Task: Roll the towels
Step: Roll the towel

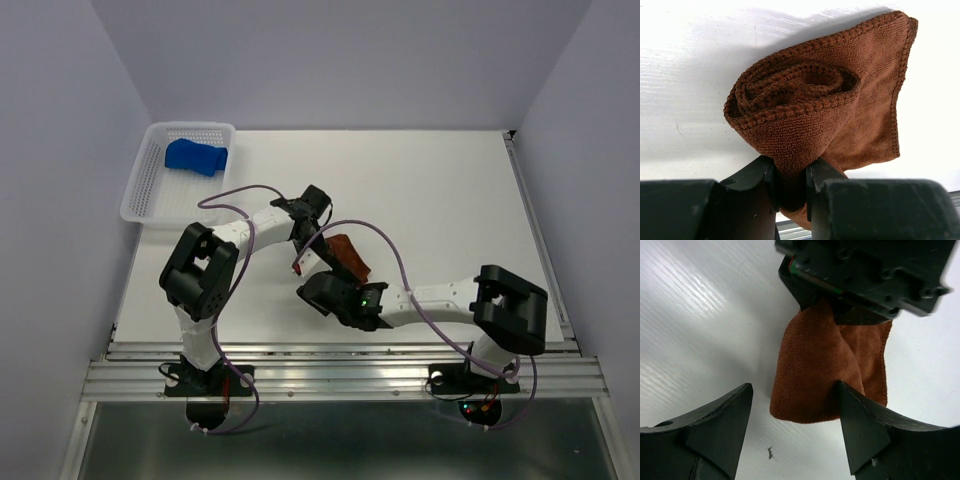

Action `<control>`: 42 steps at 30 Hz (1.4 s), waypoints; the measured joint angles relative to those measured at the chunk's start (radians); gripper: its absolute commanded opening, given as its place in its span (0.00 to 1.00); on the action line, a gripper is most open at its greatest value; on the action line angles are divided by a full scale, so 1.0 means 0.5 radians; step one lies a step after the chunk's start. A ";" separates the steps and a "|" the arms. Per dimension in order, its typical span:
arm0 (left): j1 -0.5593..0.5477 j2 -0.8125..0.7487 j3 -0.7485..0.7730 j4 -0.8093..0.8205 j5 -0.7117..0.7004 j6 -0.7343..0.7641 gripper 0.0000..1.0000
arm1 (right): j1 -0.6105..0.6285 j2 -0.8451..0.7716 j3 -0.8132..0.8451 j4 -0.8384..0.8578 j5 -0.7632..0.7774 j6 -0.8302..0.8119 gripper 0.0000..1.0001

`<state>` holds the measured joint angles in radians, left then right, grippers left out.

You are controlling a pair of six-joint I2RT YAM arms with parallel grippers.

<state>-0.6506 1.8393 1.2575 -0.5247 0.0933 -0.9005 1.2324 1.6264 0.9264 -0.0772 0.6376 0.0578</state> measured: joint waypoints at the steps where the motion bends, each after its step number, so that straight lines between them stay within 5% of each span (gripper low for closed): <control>1: 0.000 0.000 0.000 0.000 -0.001 -0.002 0.00 | 0.000 0.047 0.009 0.002 0.007 -0.009 0.72; 3: 0.000 0.000 0.000 -0.001 -0.002 -0.005 0.00 | 0.001 0.144 0.023 0.005 0.029 -0.034 0.70; 7: -0.001 0.000 0.000 -0.002 -0.010 -0.007 0.00 | 0.001 0.269 0.031 0.014 0.113 -0.053 0.22; 10: -0.005 0.000 -0.001 -0.001 -0.017 -0.007 0.00 | -0.002 0.269 0.031 0.034 0.174 -0.015 0.04; 12: -0.005 -0.001 -0.002 0.002 -0.016 -0.007 0.12 | -0.002 0.265 0.031 0.034 0.179 0.017 0.02; 14: -0.005 -0.034 -0.046 0.047 -0.017 -0.012 0.40 | -0.020 0.230 0.011 0.033 0.128 0.069 0.01; 18: -0.004 -0.174 -0.141 0.079 -0.045 -0.029 0.61 | -0.119 0.062 -0.069 0.043 -0.108 0.159 0.01; 19: -0.004 -0.224 -0.147 0.069 -0.053 -0.028 0.73 | -0.172 0.005 -0.093 0.050 -0.208 0.186 0.01; 20: -0.004 -0.275 -0.147 0.066 -0.066 -0.033 0.96 | -0.214 -0.037 -0.108 0.052 -0.266 0.201 0.01; 33: 0.154 -0.850 -0.400 0.275 -0.211 0.069 0.99 | -0.705 -0.230 -0.195 0.125 -1.381 0.479 0.01; 42: 0.196 -0.953 -0.832 0.668 0.060 0.123 0.99 | -1.100 -0.095 -0.191 0.145 -2.033 0.735 0.01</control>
<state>-0.5526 1.3628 0.8413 -0.1909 0.1234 -0.8391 0.6823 1.5787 0.8310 -0.0048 -0.3786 0.4252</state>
